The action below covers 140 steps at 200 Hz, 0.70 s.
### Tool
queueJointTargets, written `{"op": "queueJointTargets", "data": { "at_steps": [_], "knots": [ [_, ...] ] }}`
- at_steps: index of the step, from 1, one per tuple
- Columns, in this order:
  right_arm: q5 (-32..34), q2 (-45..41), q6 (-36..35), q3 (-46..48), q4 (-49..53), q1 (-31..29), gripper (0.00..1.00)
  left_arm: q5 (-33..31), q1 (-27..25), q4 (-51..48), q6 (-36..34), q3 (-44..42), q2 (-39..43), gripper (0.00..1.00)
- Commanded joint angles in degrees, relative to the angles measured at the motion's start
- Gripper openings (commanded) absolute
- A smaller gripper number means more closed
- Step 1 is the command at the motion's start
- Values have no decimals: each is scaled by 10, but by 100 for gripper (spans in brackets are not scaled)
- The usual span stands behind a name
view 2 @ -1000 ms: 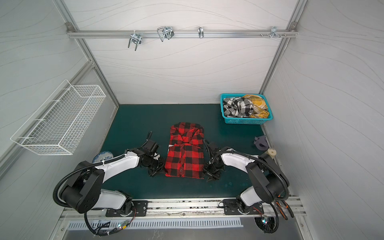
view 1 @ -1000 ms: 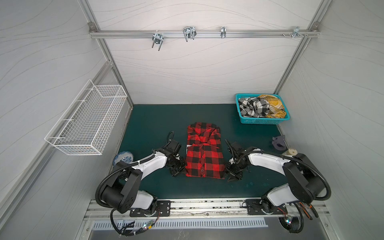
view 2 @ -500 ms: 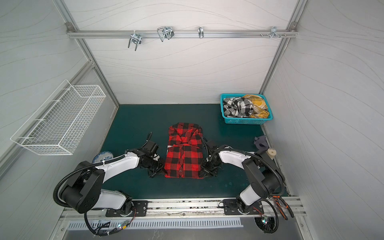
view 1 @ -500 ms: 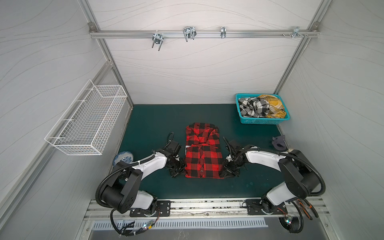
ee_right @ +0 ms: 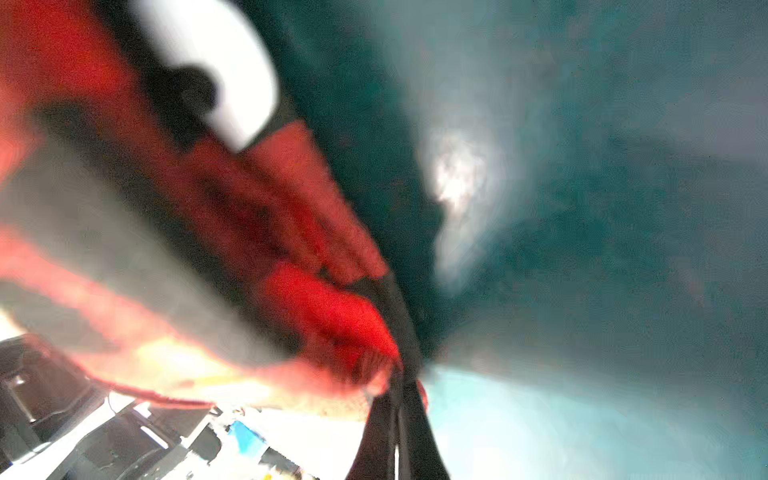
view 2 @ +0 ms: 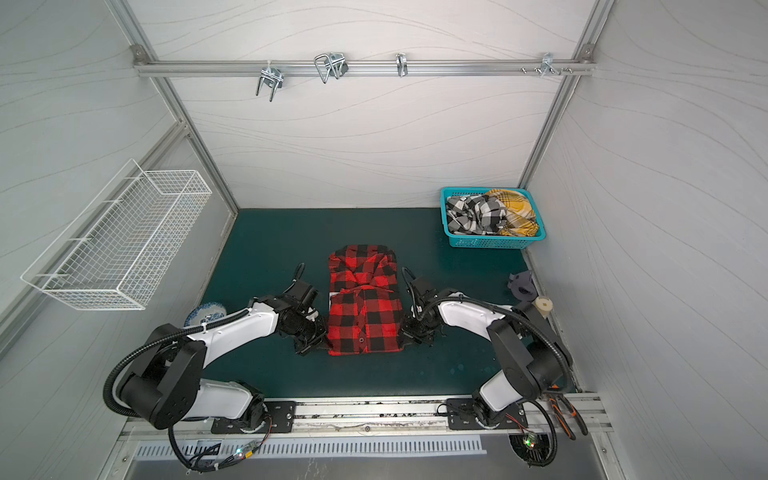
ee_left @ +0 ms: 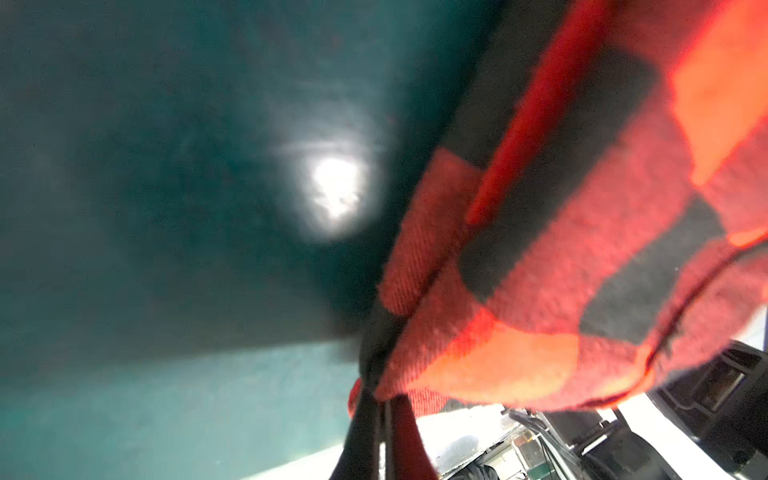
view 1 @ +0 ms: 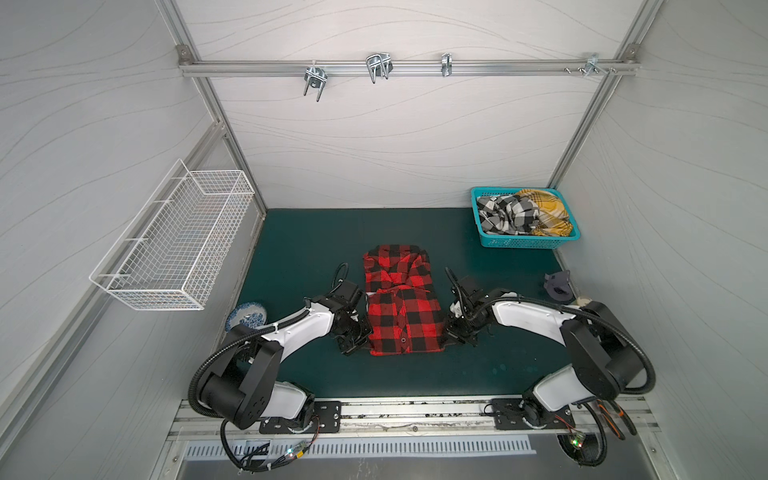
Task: Fold and stack the long sleeve shirts
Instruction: 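Lift the near edge and fold it over toward the teal basket with both grippers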
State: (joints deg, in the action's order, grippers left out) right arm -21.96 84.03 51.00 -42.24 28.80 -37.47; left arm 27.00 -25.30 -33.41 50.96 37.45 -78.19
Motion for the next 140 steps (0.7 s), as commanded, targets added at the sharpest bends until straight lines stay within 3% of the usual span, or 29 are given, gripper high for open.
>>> {"op": "queueJointTargets", "data": {
  "at_steps": [1,39,94,140],
  "knots": [
    [29,-72,10,22,65,-10,0,7,-2,-49,-3,14,35,0],
    [29,-184,49,68,116,-38,0,37,-18,-75,25,-33,116,0],
    [39,-305,93,54,205,-78,0,32,-98,-131,55,-10,192,0],
    [80,-310,79,-12,237,-74,0,6,-103,-178,61,57,212,0]
  ]
}}
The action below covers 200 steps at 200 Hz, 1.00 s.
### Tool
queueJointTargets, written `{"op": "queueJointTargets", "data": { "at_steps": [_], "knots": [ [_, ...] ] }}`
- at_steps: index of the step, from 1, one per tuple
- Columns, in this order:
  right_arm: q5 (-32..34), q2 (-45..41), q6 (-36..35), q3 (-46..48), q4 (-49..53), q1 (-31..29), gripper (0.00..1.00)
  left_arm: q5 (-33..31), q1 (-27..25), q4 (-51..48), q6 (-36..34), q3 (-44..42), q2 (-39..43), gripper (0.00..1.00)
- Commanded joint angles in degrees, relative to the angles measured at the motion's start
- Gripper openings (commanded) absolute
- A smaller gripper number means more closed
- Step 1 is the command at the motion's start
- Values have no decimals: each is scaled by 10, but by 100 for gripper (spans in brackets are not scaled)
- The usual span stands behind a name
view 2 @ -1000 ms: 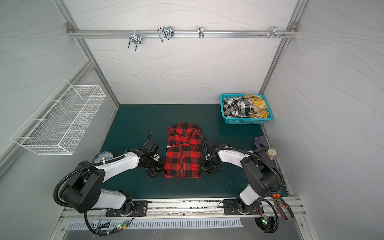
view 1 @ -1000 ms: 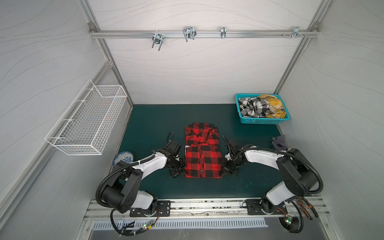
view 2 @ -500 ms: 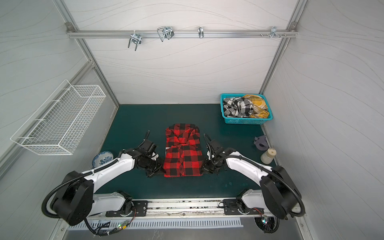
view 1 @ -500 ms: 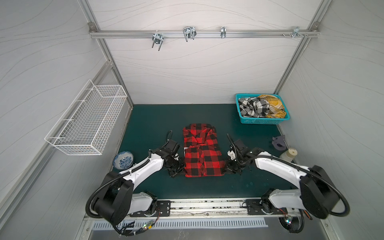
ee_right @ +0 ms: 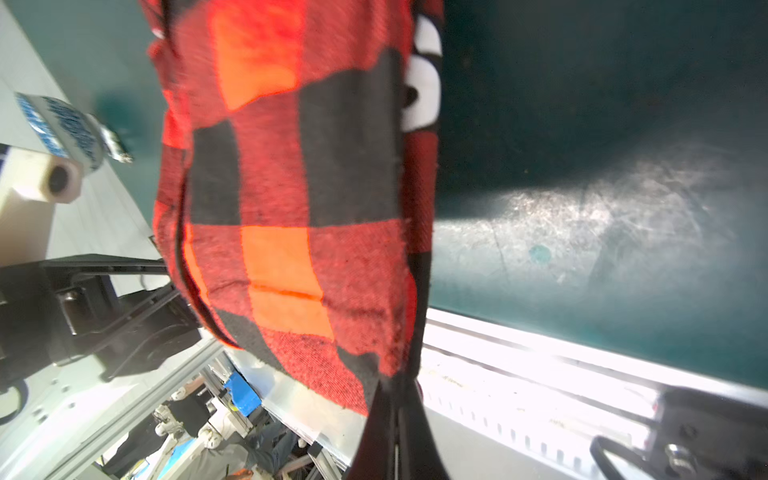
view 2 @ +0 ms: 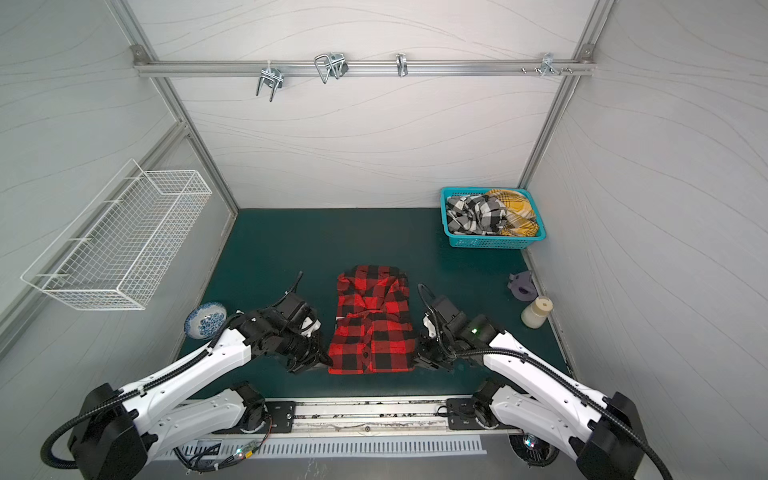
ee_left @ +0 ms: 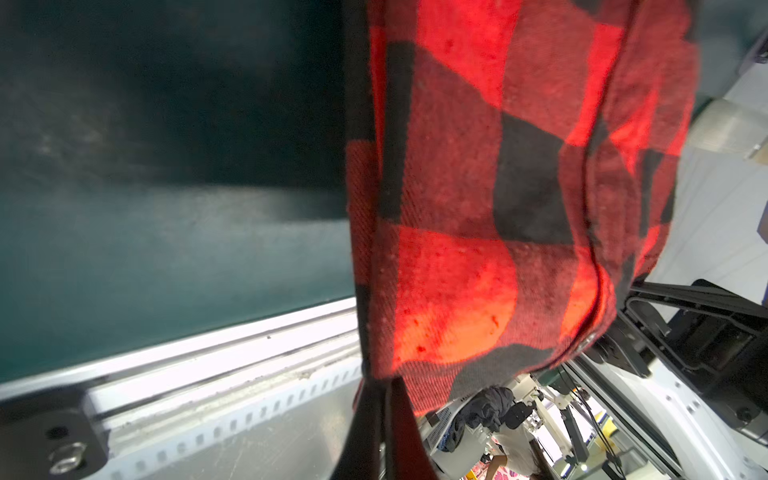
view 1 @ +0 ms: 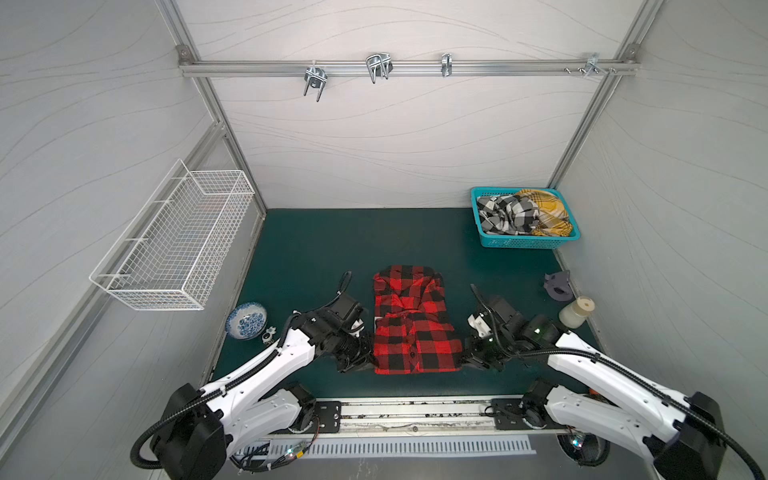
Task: Fold and stack the long sleeve shirts
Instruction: 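Lift the near edge and fold it over toward the teal basket with both grippers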
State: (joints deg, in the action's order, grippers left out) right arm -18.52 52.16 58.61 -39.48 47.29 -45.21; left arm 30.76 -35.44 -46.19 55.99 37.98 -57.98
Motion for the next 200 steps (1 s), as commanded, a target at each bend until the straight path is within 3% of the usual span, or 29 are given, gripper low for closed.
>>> {"op": "queueJointTargets", "data": {
  "at_steps": [1,50,97,140,175,200],
  "knots": [
    [47,11,2,-42,52,3,0,-32,-1,-50,11,54,10,0],
    [58,63,-26,-92,49,8,0,-57,-1,-50,7,58,-11,0],
    [58,21,-7,-48,61,-6,0,-53,-2,-82,-11,17,-1,0],
    [63,-16,39,-4,61,-55,0,-44,-4,-103,-21,4,22,0],
    [88,-17,51,-26,74,-78,0,-41,-20,-109,-8,9,47,0],
    [110,-11,45,-53,84,-74,0,-82,-20,-105,3,34,63,0]
  ]
}}
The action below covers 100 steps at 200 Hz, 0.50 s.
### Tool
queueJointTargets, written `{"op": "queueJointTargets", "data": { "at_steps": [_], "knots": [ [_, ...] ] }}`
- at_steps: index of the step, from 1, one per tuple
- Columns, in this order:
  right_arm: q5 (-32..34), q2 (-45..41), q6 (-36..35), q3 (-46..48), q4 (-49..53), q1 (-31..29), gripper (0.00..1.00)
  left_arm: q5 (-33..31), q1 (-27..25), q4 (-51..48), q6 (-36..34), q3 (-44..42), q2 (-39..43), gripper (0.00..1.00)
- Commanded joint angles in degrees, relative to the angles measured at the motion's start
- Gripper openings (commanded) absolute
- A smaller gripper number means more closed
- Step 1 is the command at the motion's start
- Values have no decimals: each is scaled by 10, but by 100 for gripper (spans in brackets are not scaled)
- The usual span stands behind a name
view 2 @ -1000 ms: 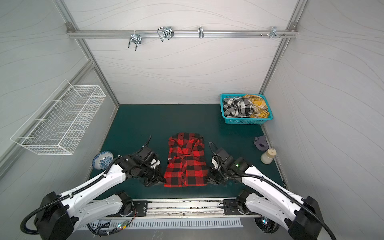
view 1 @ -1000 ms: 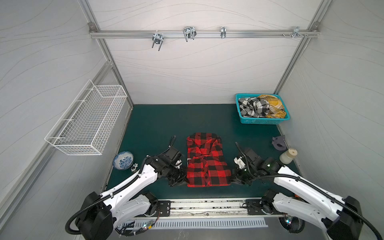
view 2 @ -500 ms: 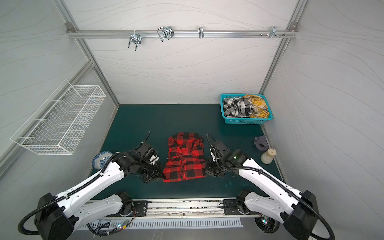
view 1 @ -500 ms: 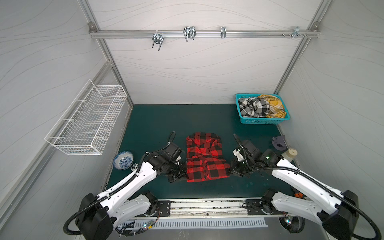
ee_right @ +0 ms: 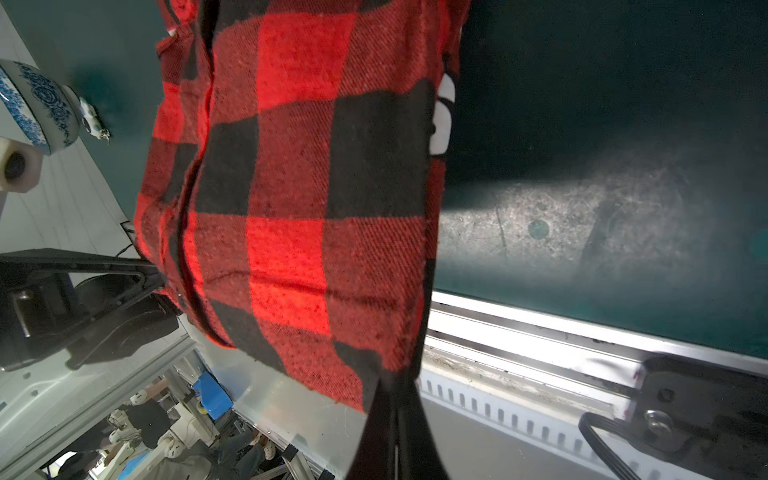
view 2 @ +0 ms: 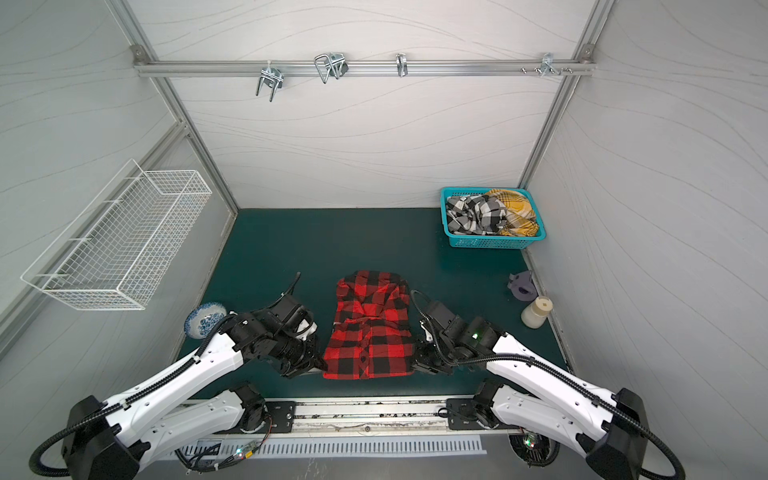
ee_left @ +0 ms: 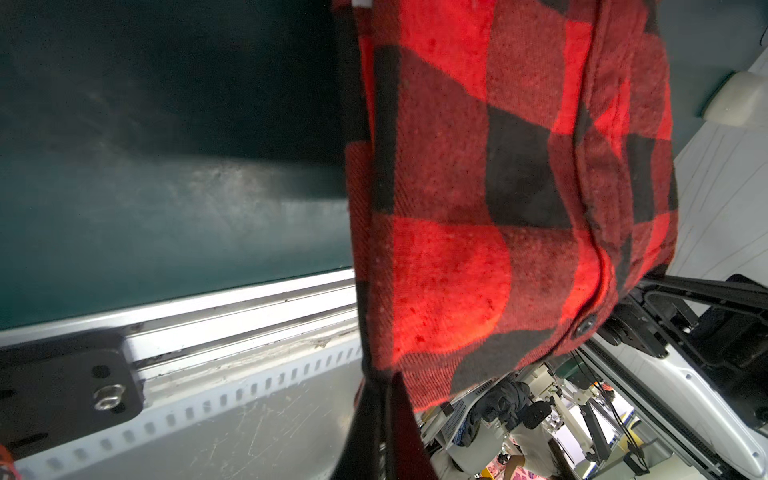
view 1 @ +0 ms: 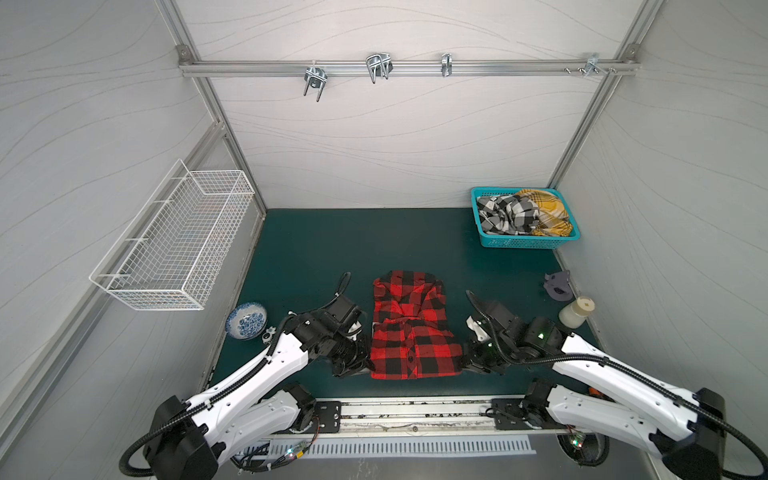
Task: Fold and stack the long sleeve shirts
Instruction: 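Lay the folded edge down and release with both grippers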
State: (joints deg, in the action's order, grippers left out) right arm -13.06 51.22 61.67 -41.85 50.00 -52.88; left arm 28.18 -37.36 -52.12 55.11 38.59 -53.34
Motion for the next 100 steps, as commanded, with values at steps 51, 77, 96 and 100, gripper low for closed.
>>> {"op": "queueJointTargets", "data": {
  "at_steps": [51,77,96,100],
  "knots": [
    [14,60,-49,-94,39,91,0,-121,3,-26,-5,128,-58,0],
    [-36,135,-112,-155,21,177,0,-125,59,11,-32,183,-124,0],
    [-73,229,-158,-217,-2,238,0,-90,122,61,-49,217,-200,0],
    [-78,250,-167,-234,-4,251,0,-86,131,67,-52,229,-217,0]
  ]
}}
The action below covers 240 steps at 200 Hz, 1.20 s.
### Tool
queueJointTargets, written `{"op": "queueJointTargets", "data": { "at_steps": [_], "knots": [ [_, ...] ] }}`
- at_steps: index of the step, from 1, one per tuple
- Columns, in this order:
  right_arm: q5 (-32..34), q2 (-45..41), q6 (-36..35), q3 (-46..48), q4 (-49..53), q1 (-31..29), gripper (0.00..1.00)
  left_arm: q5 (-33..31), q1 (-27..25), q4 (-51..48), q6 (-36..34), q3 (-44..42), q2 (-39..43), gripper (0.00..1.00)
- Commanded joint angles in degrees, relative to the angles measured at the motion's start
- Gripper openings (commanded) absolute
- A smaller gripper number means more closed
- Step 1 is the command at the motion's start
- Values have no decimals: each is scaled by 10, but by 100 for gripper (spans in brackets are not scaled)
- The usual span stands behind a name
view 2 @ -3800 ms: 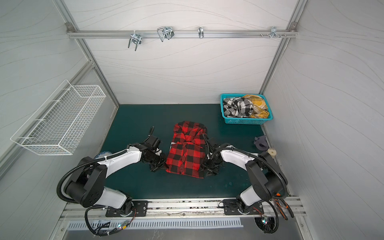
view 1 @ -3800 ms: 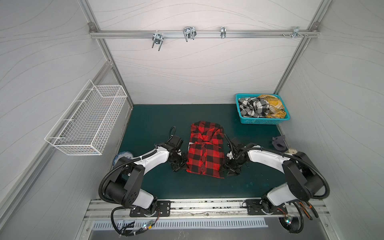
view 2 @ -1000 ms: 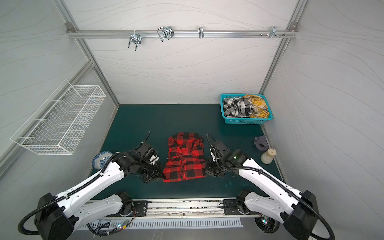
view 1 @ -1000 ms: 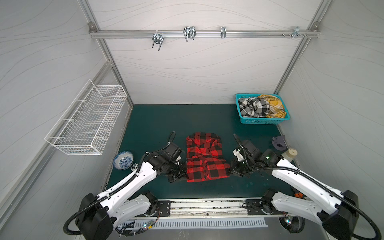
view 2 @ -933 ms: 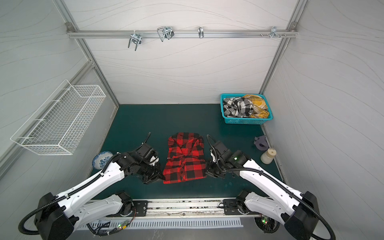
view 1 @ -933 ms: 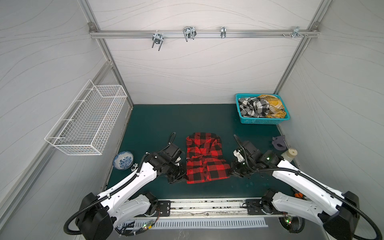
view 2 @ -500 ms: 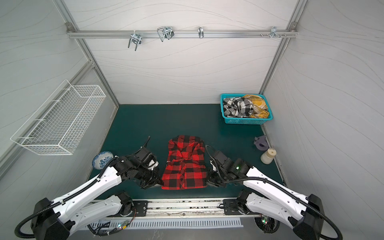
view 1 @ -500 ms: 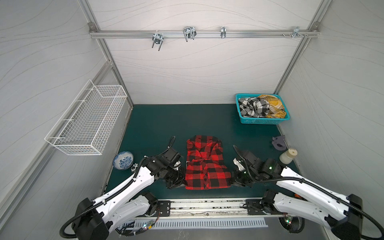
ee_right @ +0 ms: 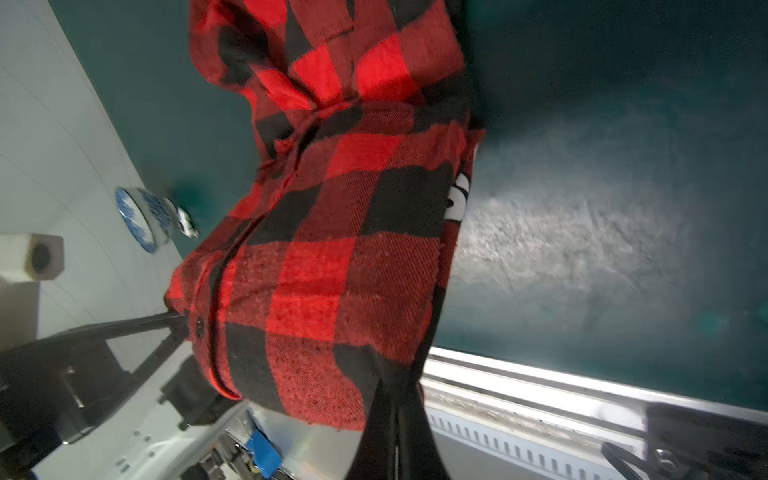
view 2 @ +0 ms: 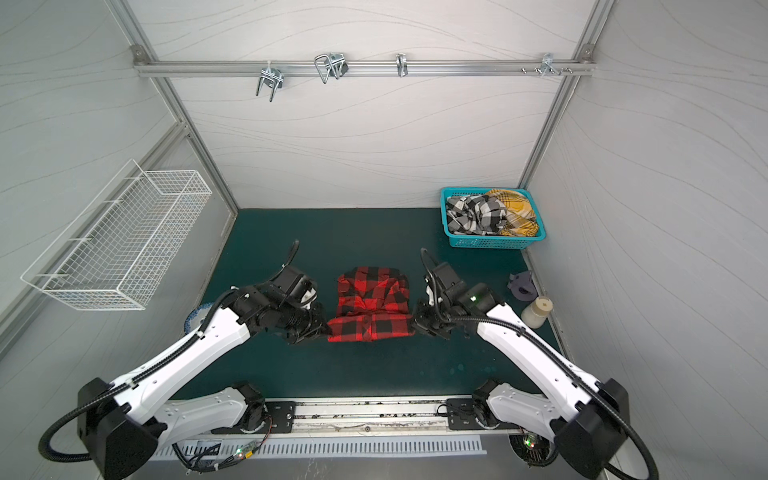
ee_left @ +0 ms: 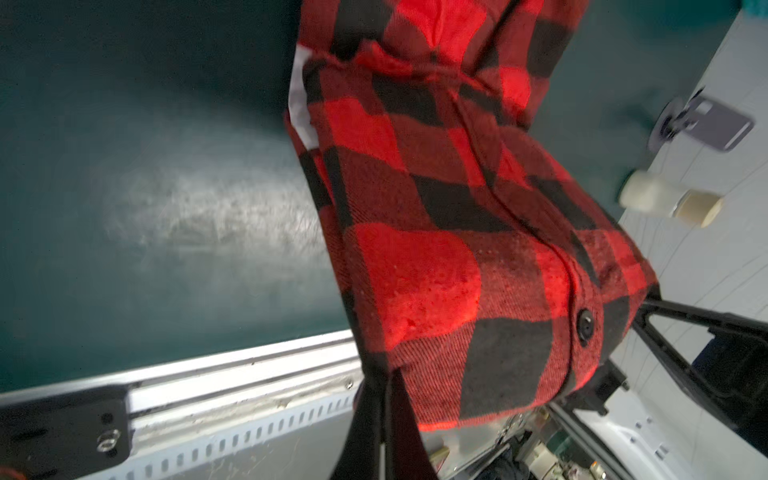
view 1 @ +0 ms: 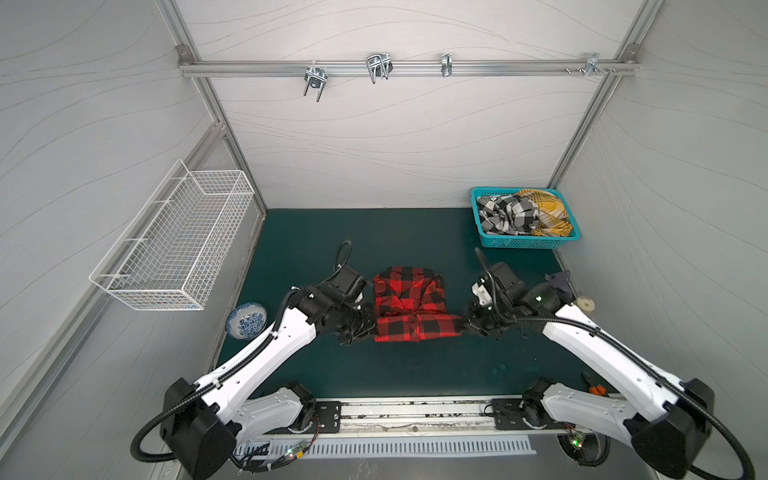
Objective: Fold and stack the long sleeve shirts
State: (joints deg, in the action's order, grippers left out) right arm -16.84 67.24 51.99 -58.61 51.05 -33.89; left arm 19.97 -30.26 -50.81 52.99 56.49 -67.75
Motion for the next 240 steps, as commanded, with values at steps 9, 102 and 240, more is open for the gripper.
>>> {"op": "queueJointTargets", "data": {
  "at_steps": [9,102,240],
  "knots": [
    [-52,144,-87,-107,-23,84,0,7,84,70,-44,84,-126,0],
    [-148,663,-209,-761,30,186,72,83,237,-58,-90,894,-735,61],
    [-77,629,-254,-487,-40,154,33,63,152,-56,-150,700,-749,25]
  ]
}}
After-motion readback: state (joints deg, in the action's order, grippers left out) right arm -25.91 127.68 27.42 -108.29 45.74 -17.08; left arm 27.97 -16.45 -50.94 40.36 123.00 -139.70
